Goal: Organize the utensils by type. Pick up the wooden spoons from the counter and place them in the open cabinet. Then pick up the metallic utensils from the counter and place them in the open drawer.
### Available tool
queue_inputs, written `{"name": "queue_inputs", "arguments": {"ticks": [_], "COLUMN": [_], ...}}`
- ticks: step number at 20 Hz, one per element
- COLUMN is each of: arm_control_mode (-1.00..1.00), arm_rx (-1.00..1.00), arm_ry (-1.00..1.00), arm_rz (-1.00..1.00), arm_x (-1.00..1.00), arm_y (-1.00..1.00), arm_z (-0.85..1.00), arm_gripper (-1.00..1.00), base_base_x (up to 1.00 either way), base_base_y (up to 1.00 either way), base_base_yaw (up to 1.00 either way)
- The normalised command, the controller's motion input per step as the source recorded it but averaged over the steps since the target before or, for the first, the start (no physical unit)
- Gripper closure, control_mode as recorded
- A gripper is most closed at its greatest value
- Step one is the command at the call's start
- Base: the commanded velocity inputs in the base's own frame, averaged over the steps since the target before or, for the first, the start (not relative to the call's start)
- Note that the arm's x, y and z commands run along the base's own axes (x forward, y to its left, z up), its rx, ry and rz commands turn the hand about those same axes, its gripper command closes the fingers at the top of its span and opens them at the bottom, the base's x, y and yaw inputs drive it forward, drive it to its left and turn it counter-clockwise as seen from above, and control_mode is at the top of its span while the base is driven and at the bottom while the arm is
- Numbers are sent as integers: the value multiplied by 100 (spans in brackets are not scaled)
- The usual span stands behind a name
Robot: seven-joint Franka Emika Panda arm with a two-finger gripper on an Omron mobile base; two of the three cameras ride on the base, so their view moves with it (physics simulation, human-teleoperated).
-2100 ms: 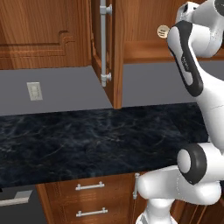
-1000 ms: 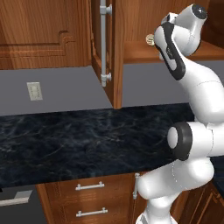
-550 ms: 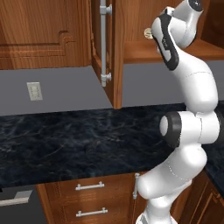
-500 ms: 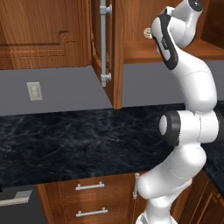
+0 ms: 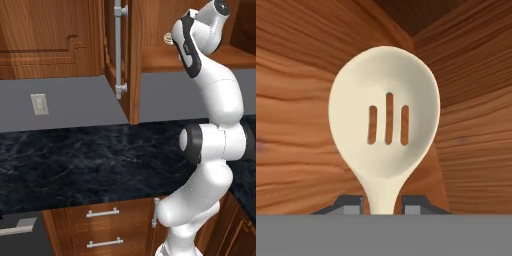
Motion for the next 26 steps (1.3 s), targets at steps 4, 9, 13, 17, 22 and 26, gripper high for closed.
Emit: {"name": "queue_inputs", "arguments": {"ticks": [4,9,13,17,22,26], "arm_control_mode": [-100,-100,-100,-100,-100,-100], "arm_rx": [0,0,1,0,0,0], "arm_ry": [0,-9,-14,-6,0,0], "arm_rz": [2,3,0,2,3,5], "arm_x": [0,6,27,27,17,18], "arm_y": [0,0,1,0,0,0], "arm_z": [-24,-24,-19,-11,-7,-8], "arm_gripper": [100,100,100,100,100,-100], "base_base_x": [0,0,0,0,0,0], "base_base_y": [0,0,0,0,0,0], "base_base_yaw": [0,0,0,0,0,0]}}
